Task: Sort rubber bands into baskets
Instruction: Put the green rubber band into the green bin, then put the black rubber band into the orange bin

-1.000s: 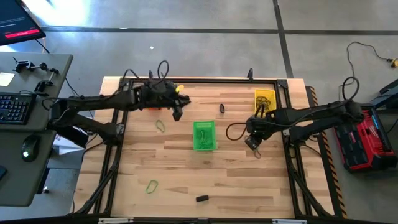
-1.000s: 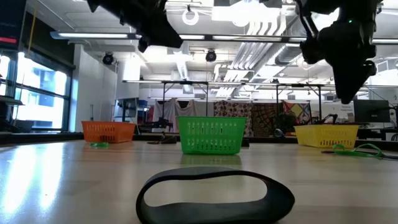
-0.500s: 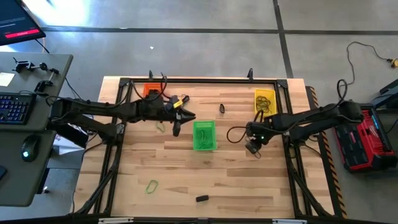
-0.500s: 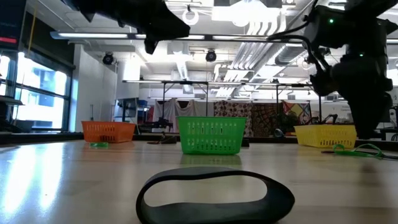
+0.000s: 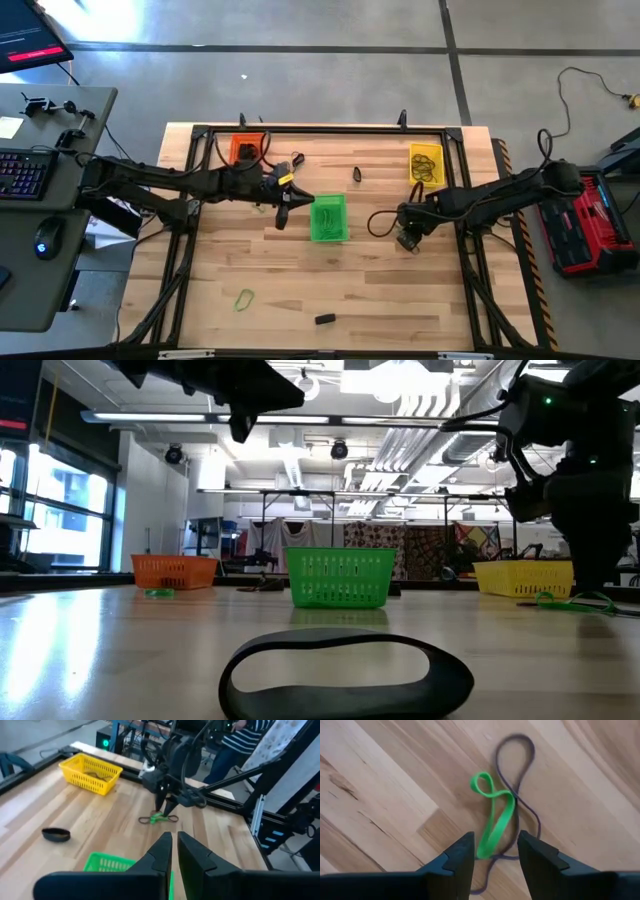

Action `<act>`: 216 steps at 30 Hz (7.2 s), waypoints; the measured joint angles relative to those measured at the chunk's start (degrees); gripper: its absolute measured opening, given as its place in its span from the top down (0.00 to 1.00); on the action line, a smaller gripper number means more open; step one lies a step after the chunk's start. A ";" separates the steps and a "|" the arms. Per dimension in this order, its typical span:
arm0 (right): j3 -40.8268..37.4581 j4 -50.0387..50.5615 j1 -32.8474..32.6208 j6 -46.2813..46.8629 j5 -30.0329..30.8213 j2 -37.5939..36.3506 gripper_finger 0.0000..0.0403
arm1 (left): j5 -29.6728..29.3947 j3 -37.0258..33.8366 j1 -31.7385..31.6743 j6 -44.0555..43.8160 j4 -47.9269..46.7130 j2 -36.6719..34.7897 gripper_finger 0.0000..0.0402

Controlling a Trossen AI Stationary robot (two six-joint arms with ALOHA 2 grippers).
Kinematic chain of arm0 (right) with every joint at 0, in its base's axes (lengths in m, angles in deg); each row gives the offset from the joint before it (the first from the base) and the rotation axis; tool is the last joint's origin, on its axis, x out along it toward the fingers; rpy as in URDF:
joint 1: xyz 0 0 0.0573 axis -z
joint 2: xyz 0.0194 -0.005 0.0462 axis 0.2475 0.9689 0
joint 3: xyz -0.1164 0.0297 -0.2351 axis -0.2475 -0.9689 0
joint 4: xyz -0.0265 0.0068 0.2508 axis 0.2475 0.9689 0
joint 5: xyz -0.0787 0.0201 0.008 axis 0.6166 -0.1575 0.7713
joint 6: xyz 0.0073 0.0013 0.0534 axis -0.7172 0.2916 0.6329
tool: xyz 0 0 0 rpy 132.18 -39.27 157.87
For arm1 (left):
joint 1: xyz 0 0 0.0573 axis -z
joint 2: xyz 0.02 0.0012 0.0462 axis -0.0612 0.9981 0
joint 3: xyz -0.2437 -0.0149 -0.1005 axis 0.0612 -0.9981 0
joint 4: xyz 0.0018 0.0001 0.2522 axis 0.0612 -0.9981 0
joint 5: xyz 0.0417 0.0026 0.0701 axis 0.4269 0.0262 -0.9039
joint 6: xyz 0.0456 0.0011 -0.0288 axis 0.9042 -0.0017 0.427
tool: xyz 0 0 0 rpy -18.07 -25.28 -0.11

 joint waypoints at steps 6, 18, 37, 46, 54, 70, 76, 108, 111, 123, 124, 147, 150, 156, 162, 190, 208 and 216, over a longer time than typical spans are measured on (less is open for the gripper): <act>0.00 -1.07 0.02 -1.68 0.42 0.00 0.66 | -0.09 0.00 0.23 -4.87 -4.95 0.00 0.95; 2.81 -1.79 0.02 -1.40 -0.93 0.00 0.66 | 2.80 0.00 6.58 4.65 -13.47 -0.27 0.99; 8.66 2.87 -0.07 -2.21 -2.84 -0.01 0.66 | -0.53 -15.78 10.12 -1.58 -15.98 -20.18 1.00; 8.66 7.49 -0.07 -4.08 -0.38 3.43 0.66 | -4.36 -19.74 12.78 -6.12 -15.13 -23.08 1.00; 8.66 7.20 -0.07 -3.66 -0.40 9.59 0.66 | -6.75 -19.74 13.67 -7.13 -14.27 -23.04 1.00; 11.21 5.32 -0.07 -2.42 -1.30 11.71 0.97 | -6.91 -19.74 13.67 -8.54 -14.25 -23.02 1.00; 19.95 2.48 -0.07 -6.14 2.72 11.56 0.99 | -6.91 -19.74 13.67 -8.96 -14.18 -23.02 1.00; 77.42 18.99 4.77 5.04 5.53 52.98 1.00 | 3.00 -21.86 13.67 0.32 -7.31 -29.57 1.00; 76.85 19.19 5.92 5.42 5.10 55.13 1.00 | 3.30 -23.38 13.67 -0.83 -6.22 -31.38 1.00; 76.76 19.16 7.65 6.89 4.89 59.82 1.00 | 3.37 -23.82 13.65 -0.48 -7.37 -35.23 1.00; 76.76 19.25 7.58 6.89 4.88 59.82 1.00 | 3.39 -23.82 13.67 -0.48 -7.37 -35.31 1.00; 77.76 22.60 9.14 -1.30 -4.20 59.85 0.69 | 3.15 -23.82 13.45 0.02 -7.50 -35.36 1.00; 81.21 27.13 8.94 -3.76 -4.28 59.84 0.62 | 3.10 -23.82 13.45 0.04 -7.48 -35.34 1.00; 90.88 34.68 6.51 -9.22 3.66 59.78 0.69 | 1.59 -23.82 13.48 -1.22 -7.00 -35.08 1.00; 94.77 35.04 2.58 -13.20 9.06 59.19 0.95 | -0.07 -23.80 13.48 -0.92 -7.01 -33.97 1.00; 37.11 -0.11 -2.34 -13.41 12.17 5.61 1.00 | -7.20 -12.99 20.84 -4.36 -7.61 -16.20 1.00; 36.31 7.50 -8.31 -24.50 11.51 1.42 1.00 | -14.04 19.24 33.08 -18.92 -20.10 21.76 1.00; 36.30 7.72 -10.71 -26.64 12.68 1.44 1.00 | -13.69 32.20 36.11 -26.40 -32.55 30.99 1.00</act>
